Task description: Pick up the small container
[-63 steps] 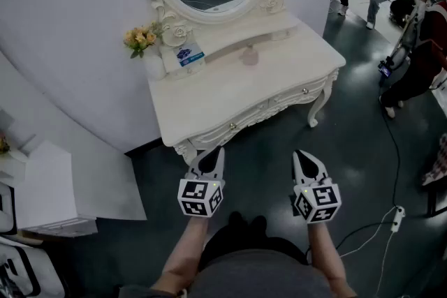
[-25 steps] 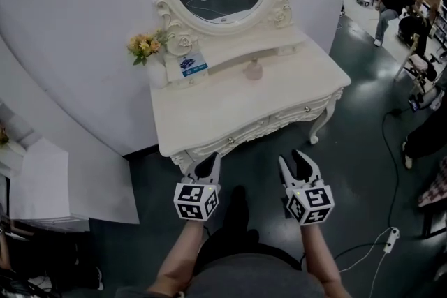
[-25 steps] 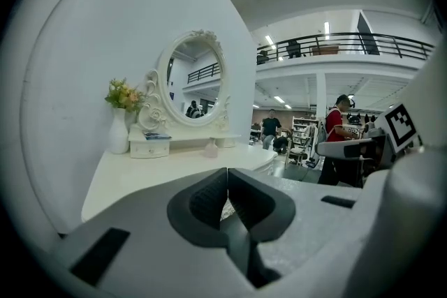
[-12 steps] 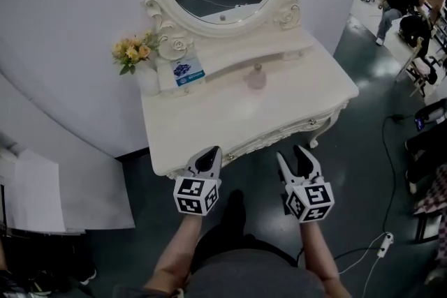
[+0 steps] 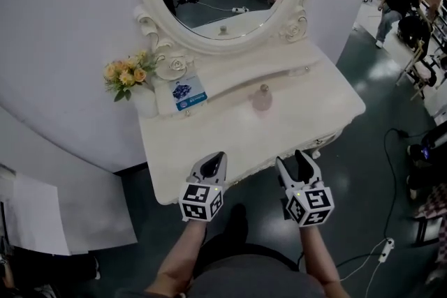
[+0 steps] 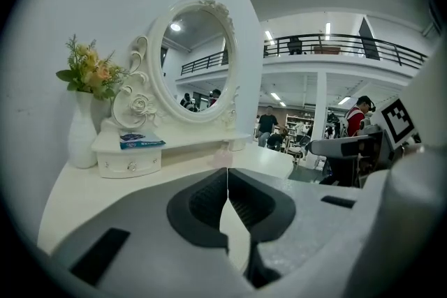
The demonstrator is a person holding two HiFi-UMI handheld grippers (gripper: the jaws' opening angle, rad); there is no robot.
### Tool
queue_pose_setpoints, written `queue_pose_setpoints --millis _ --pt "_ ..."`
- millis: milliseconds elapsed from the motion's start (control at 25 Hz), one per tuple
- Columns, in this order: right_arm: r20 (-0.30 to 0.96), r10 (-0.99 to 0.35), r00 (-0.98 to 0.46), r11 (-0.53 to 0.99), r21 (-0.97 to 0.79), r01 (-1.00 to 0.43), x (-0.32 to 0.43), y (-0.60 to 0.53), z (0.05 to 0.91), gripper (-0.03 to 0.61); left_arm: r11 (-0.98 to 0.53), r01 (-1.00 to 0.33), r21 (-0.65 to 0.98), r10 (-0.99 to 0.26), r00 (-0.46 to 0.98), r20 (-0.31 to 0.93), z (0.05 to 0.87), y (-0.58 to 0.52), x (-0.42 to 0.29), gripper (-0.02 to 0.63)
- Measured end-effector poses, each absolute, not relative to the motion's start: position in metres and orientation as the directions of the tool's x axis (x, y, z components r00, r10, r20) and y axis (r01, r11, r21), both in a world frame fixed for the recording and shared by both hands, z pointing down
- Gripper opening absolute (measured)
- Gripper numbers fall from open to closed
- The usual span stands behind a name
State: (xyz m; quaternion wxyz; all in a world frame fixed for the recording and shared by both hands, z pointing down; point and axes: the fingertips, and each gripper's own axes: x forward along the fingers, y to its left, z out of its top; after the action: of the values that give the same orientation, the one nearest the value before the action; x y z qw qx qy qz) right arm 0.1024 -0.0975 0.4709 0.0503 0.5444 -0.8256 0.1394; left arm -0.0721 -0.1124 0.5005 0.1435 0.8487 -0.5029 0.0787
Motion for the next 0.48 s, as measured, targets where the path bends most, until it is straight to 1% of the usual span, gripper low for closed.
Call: queue_pose_setpoints --millis 480 --pt "0.247 -0.883 -0.4 0.363 -0.181 -0.914 0.081 -0.149 0.476 0.258 -0.454 -0.874 0.172 -0.83 0.485 0.275 0.503 -0.16 -0.097 0.008"
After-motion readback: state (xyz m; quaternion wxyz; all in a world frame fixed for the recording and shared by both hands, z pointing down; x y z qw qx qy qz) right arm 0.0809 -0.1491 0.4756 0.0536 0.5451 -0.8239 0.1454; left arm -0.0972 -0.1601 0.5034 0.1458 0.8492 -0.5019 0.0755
